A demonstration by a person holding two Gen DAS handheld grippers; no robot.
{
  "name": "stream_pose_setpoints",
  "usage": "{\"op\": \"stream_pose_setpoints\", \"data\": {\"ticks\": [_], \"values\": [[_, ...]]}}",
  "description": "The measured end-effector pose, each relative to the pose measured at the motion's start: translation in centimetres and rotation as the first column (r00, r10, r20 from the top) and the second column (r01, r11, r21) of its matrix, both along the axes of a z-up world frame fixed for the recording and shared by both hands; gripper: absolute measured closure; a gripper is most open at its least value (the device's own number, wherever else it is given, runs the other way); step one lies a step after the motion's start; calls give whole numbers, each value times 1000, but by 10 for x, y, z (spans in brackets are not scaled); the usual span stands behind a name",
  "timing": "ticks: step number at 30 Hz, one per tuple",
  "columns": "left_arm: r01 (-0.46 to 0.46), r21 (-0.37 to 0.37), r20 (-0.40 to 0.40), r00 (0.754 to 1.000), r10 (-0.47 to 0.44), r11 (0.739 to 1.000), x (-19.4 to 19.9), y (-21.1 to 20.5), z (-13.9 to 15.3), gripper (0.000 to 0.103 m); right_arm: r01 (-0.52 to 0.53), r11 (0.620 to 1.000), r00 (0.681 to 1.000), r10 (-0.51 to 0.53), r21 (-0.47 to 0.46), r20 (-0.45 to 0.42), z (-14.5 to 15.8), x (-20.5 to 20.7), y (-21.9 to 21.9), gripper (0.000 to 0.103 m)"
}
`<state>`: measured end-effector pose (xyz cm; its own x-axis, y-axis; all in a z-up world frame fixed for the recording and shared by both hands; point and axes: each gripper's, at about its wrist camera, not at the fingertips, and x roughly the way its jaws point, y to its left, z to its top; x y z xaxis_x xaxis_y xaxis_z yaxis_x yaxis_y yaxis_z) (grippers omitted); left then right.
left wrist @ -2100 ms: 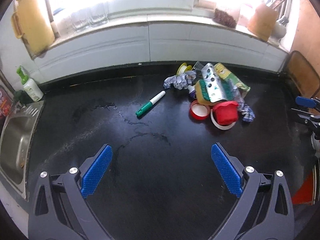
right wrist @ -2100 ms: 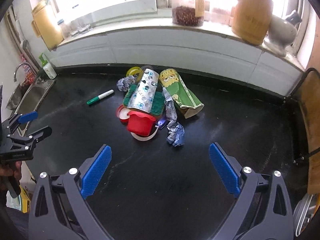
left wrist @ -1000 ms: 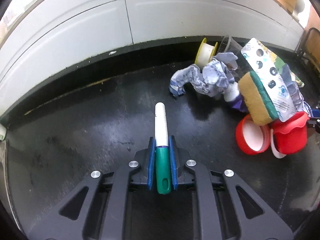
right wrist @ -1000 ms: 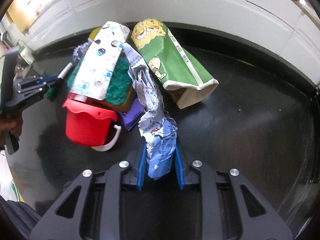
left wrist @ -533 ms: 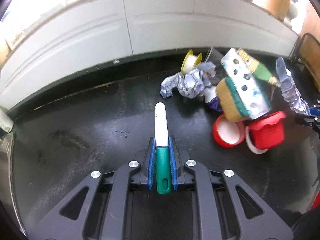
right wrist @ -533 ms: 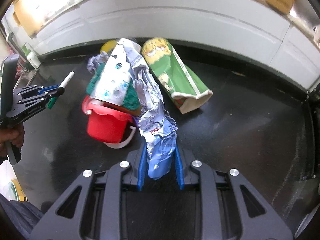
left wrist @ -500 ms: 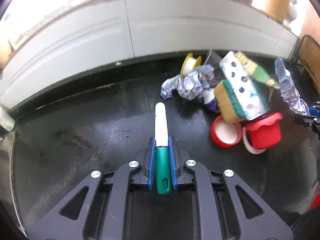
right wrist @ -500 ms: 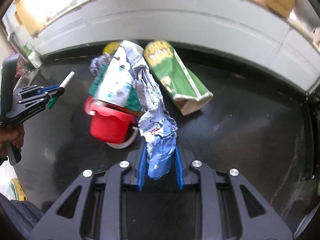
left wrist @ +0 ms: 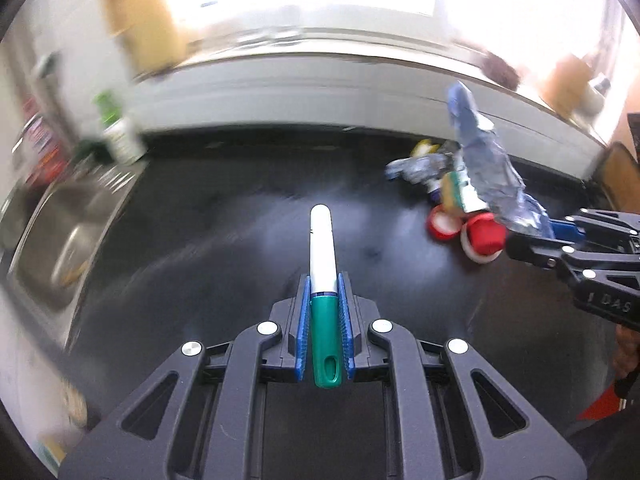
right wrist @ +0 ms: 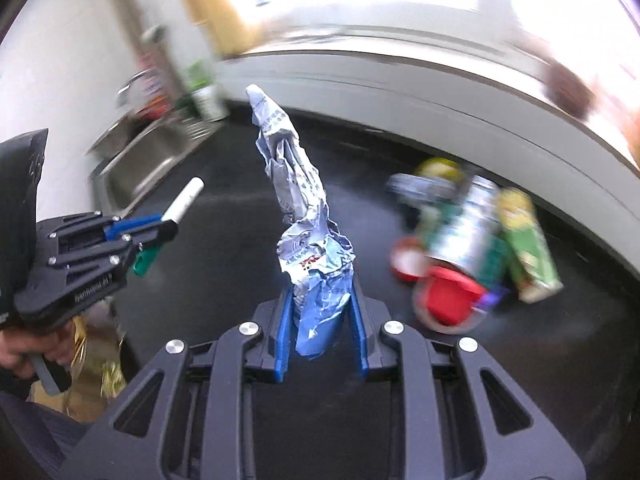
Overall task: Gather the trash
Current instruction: 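Carry marker and foil to the black bin and open both tools over it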
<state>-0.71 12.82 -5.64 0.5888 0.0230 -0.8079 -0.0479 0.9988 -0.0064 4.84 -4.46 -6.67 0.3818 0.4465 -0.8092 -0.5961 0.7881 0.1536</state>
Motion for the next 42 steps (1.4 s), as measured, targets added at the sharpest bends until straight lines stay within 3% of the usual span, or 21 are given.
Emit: {"op": "stream_pose_setpoints", "data": {"ticks": [5, 10, 14, 18, 24, 28, 33, 36, 38, 42], "values": [[-186, 6, -10, 983, 186, 983, -67, 48, 0, 90, -195, 981, 981, 195, 11, -9, 3, -30, 80, 78], [-391, 11, -27, 920, 391, 920, -142, 105, -8, 90, -390, 921, 920, 391, 15, -28, -1, -77, 164, 78], [-532, 28, -29, 846, 533, 846, -196, 142, -13, 90, -540, 841, 840, 540, 10, -60, -12, -118, 227, 78], [-662, 21, -46, 748, 662, 749, -250, 179, -21, 90, -647, 762, 758, 645, 6, -96, -27, -156, 274, 78], [-788, -19, -83, 615, 784, 615, -318, 215, -50, 90, -770, 638, 629, 759, 2, -171, -60, -214, 333, 78], [-827, -20, -108, 560, 822, 561, -349, 226, -82, 90, -808, 589, 564, 782, 21, -264, -98, -243, 368, 78], [-871, -70, -145, 491, 859, 486, -375, 251, -133, 90, -819, 574, 538, 763, -5, -358, -153, -268, 410, 78], [-884, -92, -177, 468, 866, 459, -385, 263, -162, 90, -820, 570, 540, 745, -47, -392, -184, -279, 426, 78], [-889, -94, -194, 458, 867, 448, -389, 271, -178, 90, -824, 562, 539, 738, -73, -407, -201, -284, 433, 78], [-886, -81, -210, 464, 861, 458, -391, 281, -195, 90, -830, 545, 538, 731, -116, -419, -221, -295, 449, 77]]}}
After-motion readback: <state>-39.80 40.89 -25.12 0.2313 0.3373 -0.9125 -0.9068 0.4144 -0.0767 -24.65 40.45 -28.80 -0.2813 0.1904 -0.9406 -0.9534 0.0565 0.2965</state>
